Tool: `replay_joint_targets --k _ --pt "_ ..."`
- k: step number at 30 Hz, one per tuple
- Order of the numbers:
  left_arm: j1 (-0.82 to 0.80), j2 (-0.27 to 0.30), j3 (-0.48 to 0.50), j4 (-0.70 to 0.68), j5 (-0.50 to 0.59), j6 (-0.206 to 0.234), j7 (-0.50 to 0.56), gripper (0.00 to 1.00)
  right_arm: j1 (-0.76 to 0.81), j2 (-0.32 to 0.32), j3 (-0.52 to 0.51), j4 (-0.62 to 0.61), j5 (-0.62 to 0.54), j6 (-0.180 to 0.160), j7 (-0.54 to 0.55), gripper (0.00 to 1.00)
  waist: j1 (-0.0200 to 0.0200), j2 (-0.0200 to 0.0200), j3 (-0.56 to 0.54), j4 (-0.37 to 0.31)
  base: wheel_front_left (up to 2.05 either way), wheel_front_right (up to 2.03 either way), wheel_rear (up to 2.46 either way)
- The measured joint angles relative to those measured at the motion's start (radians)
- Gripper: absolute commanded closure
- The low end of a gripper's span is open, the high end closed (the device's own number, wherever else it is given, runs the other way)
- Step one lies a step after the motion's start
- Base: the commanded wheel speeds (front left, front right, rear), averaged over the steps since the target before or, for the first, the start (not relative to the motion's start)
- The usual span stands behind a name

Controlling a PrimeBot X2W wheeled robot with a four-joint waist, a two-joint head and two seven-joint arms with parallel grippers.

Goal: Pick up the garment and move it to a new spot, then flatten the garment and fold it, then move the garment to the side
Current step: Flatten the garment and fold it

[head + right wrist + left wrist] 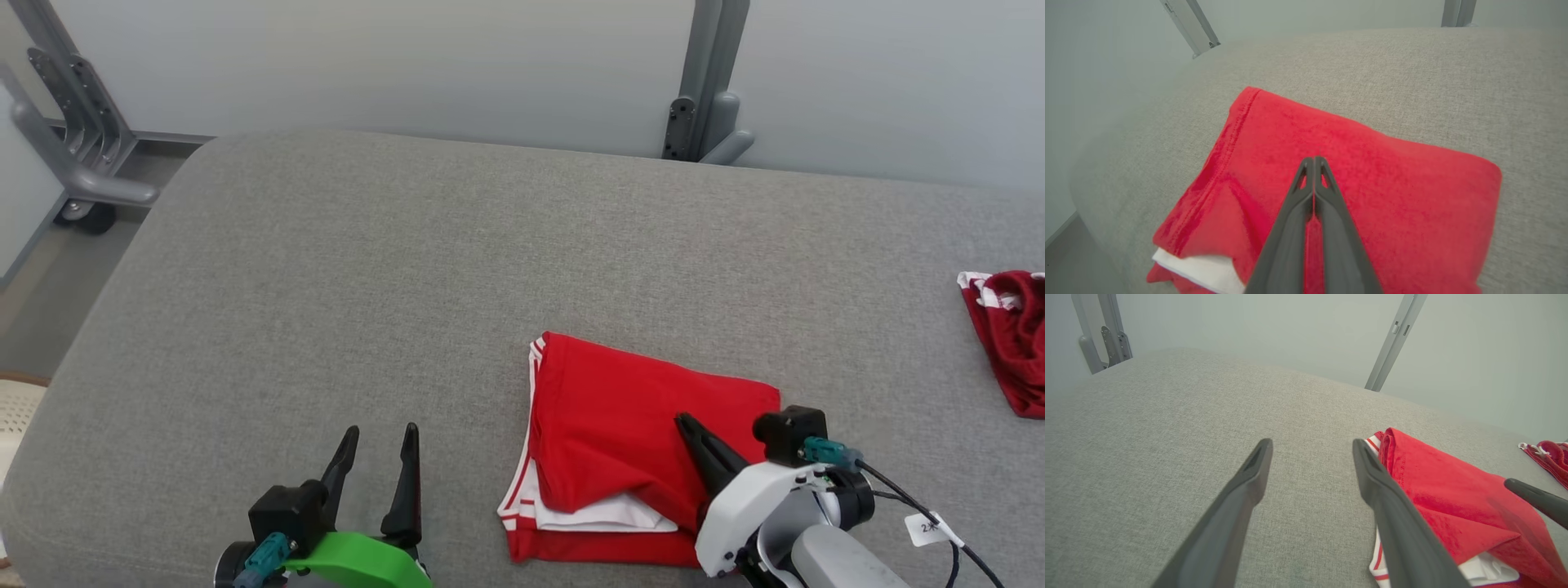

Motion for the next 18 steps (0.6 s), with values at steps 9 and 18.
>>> replay_joint_targets --k 9,18 --pt "-0.007 -0.001 0.001 0.005 0.000 0.000 0.000 0.00 -0.005 0.003 0.125 0.111 0.006 0.000 -0.012 1.00 0.0000 0.0000 0.014 0.053 0.00 0.00 0.00" --pt "-0.015 -0.001 0.006 0.006 0.000 0.000 -0.001 0.00 -0.052 0.049 0.271 0.209 0.062 0.000 -0.054 1.00 0.0000 0.0000 0.024 0.098 0.00 0.00 0.00"
